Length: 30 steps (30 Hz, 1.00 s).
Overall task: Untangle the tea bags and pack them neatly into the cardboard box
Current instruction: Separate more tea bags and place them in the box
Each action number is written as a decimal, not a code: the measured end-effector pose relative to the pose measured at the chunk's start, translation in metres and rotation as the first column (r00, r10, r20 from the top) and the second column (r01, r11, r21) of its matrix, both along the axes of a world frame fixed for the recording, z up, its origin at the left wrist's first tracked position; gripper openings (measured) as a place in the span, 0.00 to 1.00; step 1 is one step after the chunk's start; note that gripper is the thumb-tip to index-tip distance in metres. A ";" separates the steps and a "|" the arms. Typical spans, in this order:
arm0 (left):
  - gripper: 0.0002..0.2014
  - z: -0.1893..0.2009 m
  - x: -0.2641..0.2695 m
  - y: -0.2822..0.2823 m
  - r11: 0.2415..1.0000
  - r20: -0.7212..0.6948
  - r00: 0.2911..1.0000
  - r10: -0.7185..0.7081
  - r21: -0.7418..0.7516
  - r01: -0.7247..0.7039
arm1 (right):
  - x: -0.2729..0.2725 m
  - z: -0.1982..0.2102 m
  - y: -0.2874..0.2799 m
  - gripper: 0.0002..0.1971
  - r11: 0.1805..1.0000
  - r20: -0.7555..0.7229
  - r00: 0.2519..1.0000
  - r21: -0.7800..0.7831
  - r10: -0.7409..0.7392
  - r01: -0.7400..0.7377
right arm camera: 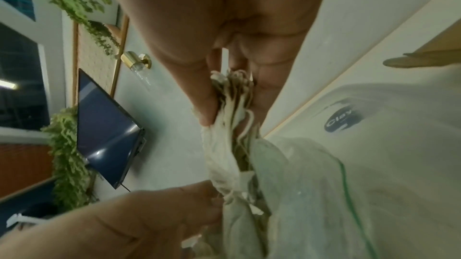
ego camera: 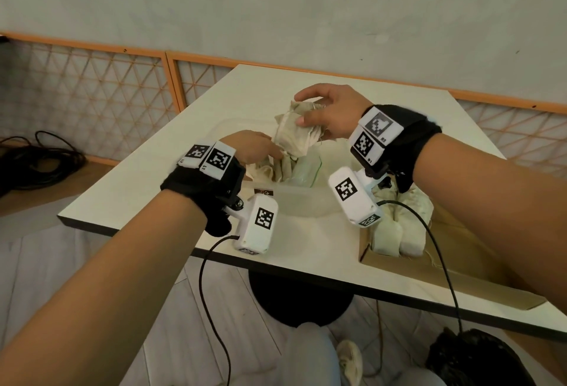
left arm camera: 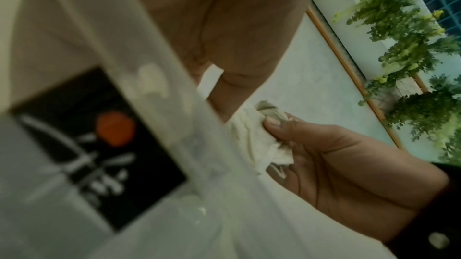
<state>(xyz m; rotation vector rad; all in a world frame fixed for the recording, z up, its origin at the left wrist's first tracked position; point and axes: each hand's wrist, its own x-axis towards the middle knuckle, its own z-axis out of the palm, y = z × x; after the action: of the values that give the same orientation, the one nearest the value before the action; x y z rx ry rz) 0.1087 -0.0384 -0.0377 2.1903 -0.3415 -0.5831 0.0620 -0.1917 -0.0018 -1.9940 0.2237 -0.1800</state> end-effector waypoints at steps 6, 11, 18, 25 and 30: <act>0.38 -0.004 -0.013 -0.003 0.989 0.343 0.929 0.143 -0.003 -0.151 | -0.002 -0.009 0.008 0.13 0.994 -0.031 0.995 0.062 -0.093 0.095; 0.31 -0.002 -0.015 -0.004 0.989 0.323 0.946 -0.003 -0.141 0.051 | -0.001 -0.007 0.017 0.12 0.983 -0.106 0.993 0.181 0.050 -0.030; 0.11 0.010 -0.013 0.000 0.844 -0.016 0.998 0.064 -0.532 -0.063 | -0.006 0.005 0.009 0.17 0.984 -0.033 0.996 0.160 0.078 -0.072; 0.16 0.017 -0.024 0.005 0.565 -0.475 0.854 -0.210 -0.772 -0.291 | -0.015 0.013 0.010 0.24 0.968 0.015 0.983 0.172 0.183 -0.183; 0.11 0.008 -0.025 -0.004 0.570 -0.408 0.913 -0.028 -0.757 -0.321 | -0.020 0.010 0.015 0.26 0.991 0.052 0.992 -0.075 0.119 -0.115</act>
<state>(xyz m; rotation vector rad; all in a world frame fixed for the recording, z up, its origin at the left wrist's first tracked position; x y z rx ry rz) 0.0835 -0.0424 -0.0299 1.1422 -0.1517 -0.5797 0.0424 -0.1765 0.0083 -2.0637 0.0645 -0.1706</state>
